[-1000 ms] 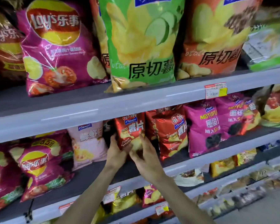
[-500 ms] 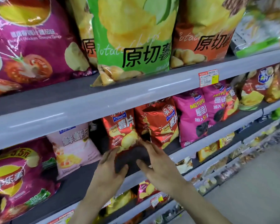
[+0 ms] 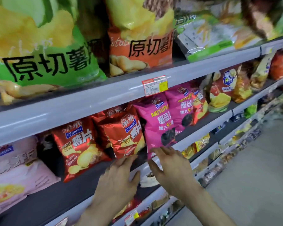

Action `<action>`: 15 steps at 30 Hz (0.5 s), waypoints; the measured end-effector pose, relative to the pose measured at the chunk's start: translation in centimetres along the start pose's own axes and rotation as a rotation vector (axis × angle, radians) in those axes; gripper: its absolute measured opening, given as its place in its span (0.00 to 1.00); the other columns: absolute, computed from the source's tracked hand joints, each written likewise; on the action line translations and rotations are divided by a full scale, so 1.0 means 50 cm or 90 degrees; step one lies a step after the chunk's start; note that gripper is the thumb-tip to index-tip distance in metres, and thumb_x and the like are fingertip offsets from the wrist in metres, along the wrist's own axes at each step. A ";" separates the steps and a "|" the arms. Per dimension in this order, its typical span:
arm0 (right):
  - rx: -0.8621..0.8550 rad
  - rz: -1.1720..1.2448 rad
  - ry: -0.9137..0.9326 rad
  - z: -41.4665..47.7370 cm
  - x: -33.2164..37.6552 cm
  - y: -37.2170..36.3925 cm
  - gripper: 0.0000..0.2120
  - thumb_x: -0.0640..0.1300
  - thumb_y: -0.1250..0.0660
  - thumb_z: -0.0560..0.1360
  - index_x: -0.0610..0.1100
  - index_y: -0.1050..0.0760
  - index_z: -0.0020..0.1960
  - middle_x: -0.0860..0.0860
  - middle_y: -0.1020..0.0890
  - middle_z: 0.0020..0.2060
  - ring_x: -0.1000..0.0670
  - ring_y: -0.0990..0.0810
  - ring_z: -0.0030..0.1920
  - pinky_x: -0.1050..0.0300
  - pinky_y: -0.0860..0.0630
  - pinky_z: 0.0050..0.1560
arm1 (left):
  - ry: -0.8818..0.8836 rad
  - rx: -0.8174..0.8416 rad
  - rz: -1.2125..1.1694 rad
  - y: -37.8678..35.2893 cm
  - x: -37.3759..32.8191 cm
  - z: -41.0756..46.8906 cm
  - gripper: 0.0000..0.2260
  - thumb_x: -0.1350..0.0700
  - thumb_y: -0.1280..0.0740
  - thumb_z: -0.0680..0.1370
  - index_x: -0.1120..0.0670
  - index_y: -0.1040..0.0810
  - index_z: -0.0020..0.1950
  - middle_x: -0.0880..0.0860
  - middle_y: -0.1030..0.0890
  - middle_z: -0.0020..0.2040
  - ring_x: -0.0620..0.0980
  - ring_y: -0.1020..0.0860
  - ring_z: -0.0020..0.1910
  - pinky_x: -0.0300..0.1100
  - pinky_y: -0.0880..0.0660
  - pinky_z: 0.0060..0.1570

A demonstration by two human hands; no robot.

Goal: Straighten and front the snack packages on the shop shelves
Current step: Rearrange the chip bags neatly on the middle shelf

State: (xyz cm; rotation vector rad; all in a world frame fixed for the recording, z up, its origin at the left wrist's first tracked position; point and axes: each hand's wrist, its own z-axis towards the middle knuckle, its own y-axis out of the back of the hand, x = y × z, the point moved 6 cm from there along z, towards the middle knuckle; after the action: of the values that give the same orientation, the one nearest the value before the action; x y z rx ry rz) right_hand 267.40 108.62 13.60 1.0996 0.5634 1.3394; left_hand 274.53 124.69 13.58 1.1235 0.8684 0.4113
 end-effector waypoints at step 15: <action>0.068 -0.020 -0.143 0.060 -0.661 0.124 0.20 0.61 0.43 0.81 0.56 0.27 0.69 0.55 0.18 0.57 0.47 0.21 0.60 0.51 0.27 0.52 | -0.031 0.081 0.011 -0.288 -0.466 0.338 0.23 0.39 0.40 0.79 0.38 0.30 0.74 0.41 0.21 0.68 0.49 0.22 0.65 0.51 0.22 0.60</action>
State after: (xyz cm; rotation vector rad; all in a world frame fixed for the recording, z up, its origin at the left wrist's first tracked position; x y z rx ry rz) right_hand 260.19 75.70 11.87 1.3044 0.4869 1.1510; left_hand 271.43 92.67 12.44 1.2540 0.8521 0.3460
